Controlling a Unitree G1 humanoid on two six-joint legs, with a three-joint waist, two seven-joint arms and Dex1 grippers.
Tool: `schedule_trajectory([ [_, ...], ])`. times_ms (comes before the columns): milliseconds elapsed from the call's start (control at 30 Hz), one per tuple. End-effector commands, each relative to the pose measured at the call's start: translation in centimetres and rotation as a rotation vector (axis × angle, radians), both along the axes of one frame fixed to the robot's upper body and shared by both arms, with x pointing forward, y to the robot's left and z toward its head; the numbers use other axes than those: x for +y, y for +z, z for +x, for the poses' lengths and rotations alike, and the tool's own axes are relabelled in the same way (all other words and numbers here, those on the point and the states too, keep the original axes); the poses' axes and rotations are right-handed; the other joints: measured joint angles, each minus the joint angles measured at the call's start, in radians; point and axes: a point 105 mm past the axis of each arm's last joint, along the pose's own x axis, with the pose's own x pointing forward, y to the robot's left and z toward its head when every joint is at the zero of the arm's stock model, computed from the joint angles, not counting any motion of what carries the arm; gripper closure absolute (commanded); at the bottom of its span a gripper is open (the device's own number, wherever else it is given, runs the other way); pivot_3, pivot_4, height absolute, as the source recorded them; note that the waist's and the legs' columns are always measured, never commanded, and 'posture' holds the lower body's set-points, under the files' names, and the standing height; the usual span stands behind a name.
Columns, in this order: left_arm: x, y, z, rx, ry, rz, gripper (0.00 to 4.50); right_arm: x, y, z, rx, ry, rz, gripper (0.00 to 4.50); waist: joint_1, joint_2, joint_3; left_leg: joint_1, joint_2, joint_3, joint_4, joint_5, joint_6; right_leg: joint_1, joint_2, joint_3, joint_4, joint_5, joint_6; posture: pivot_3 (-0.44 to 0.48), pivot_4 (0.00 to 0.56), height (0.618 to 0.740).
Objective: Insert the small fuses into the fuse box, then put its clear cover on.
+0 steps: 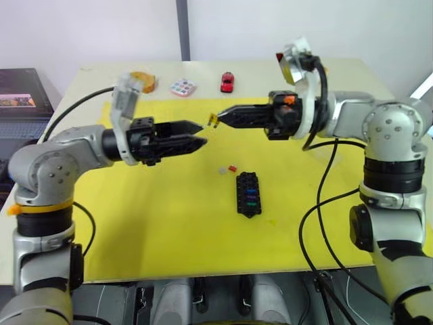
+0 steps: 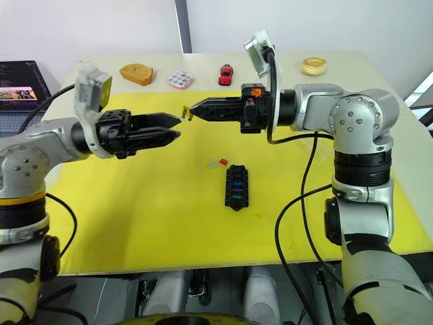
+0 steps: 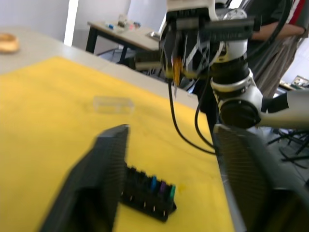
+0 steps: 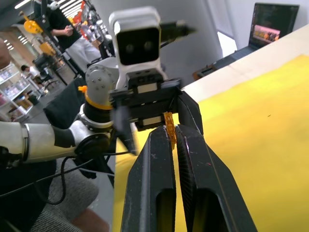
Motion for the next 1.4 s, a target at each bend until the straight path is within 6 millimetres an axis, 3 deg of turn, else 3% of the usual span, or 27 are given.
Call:
schedule_trajectory([
  [33,1.2,-0.1,0.5,-0.111,0.1,0.096,0.05,-2.2,-0.7,0.4,-0.143,-0.069,-0.093,4.5,0.004,0.0,0.0,0.0,0.0,0.0,0.0,0.0,0.0,0.0,0.0,0.0,-0.001,0.0,0.0,0.0,0.15,0.74],
  [167,1.5,-3.3,0.2,-0.144,0.097,0.267,0.05,-4.2,-5.2,0.2,-0.279,-0.018,-0.319,4.5,-0.001,0.0,0.0,0.0,-0.001,0.002,-0.002,0.0,-0.001,-0.001,0.0,0.002,-0.003,-0.001,-0.001,0.0,0.15,0.74],
  [267,1.0,-4.7,0.4,-0.165,0.076,0.3,0.05,-5.2,-8.1,0.5,-0.329,0.012,-0.388,4.5,-0.002,0.0,0.0,0.0,0.0,0.004,-0.004,0.0,-0.002,-0.004,0.0,0.003,-0.002,-0.001,-0.001,0.0,0.15,0.74],
  [467,-1.1,-6.2,0.0,-0.145,0.017,0.252,0.05,-5.4,-10.9,0.7,-0.364,0.029,-0.412,4.5,-0.003,0.0,0.0,0.0,0.001,0.004,-0.006,0.002,-0.004,-0.005,0.0,0.003,-0.001,0.0,-0.001,0.0,0.15,0.74],
  [733,-1.2,-7.3,-0.9,-0.092,-0.019,0.272,0.05,-6.0,-12.0,0.7,-0.359,0.018,-0.436,4.5,0.001,0.0,0.0,0.0,0.001,0.002,-0.004,0.002,-0.003,-0.004,0.0,0.003,-0.001,0.0,-0.001,0.0,0.15,0.74],
  [1000,-1.9,-7.2,-1.1,-0.082,-0.027,0.272,0.05,-6.4,-12.9,0.8,-0.354,0.011,-0.47,4.5,0.0,0.0,0.0,0.0,0.001,0.001,-0.004,0.002,-0.003,-0.003,0.0,0.002,-0.001,-0.001,-0.001,0.0,0.15,0.74],
  [1400,-1.4,-7.3,-0.9,-0.072,0.002,0.269,0.05,-6.2,-13.5,0.5,-0.339,0.034,-0.483,4.5,0.0,0.0,0.0,0.0,0.001,0.001,-0.003,0.002,-0.003,-0.002,0.0,0.002,-0.001,0.0,-0.001,0.0,0.15,0.74],
])
